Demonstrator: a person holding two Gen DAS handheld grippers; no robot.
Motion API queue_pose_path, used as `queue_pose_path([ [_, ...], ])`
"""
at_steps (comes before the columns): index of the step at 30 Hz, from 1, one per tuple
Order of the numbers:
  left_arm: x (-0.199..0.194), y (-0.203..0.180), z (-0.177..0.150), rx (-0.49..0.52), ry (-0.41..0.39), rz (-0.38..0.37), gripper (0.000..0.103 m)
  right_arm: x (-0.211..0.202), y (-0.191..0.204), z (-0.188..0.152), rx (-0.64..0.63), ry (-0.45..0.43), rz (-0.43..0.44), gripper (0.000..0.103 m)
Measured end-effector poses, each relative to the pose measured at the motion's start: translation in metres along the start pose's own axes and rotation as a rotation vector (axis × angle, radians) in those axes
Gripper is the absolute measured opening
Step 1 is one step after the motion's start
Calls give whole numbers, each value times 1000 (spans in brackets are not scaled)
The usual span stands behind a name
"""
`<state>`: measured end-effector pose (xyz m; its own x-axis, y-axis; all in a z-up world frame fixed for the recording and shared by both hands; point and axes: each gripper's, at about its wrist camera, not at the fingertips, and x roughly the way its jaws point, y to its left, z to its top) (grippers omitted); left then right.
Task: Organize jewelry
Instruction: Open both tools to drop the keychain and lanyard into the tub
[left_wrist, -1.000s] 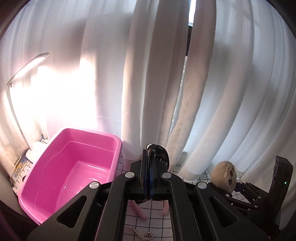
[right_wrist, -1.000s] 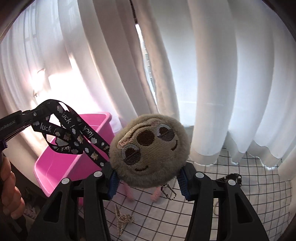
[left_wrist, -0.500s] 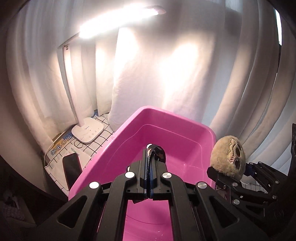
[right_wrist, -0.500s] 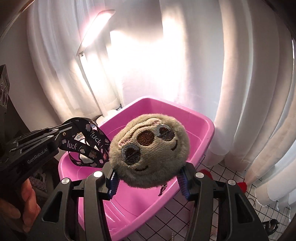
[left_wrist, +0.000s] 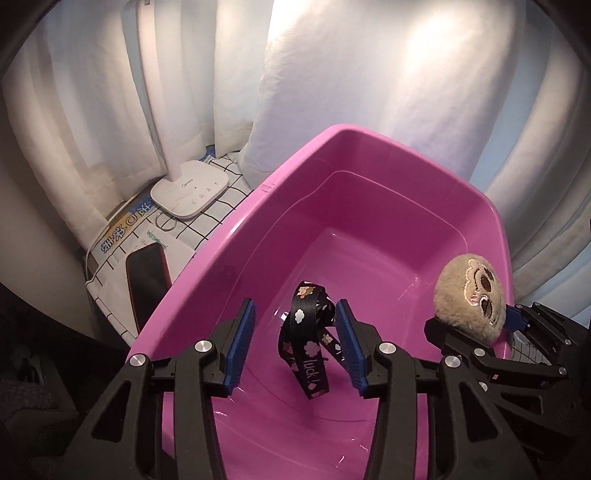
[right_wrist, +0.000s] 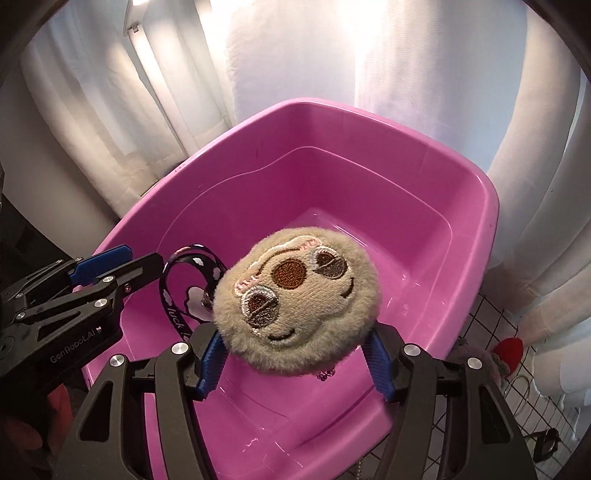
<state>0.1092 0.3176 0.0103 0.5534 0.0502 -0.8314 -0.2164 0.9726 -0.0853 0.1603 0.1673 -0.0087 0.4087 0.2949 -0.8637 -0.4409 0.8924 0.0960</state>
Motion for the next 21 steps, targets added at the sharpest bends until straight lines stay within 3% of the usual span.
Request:
queue_pose_path([
  [1,-2,0,0,2,-9,7,68,-1,-4,1,1,2,-10,64],
  [2,-5,-1,-1,9,-20,13,73,-2,-5,1,3,4,-17,64],
  [9,-12,-3,-1,15,-27,36,79,-9,-11,1,21,-9,-37,65],
  [14,-15,-3,-1,24,-20,56,91,-11,-13,-1,4,12,-44,66],
  [21,-19,0,-4,16,-14,75,92,-18,-13,-3,-4,11,-34,68],
])
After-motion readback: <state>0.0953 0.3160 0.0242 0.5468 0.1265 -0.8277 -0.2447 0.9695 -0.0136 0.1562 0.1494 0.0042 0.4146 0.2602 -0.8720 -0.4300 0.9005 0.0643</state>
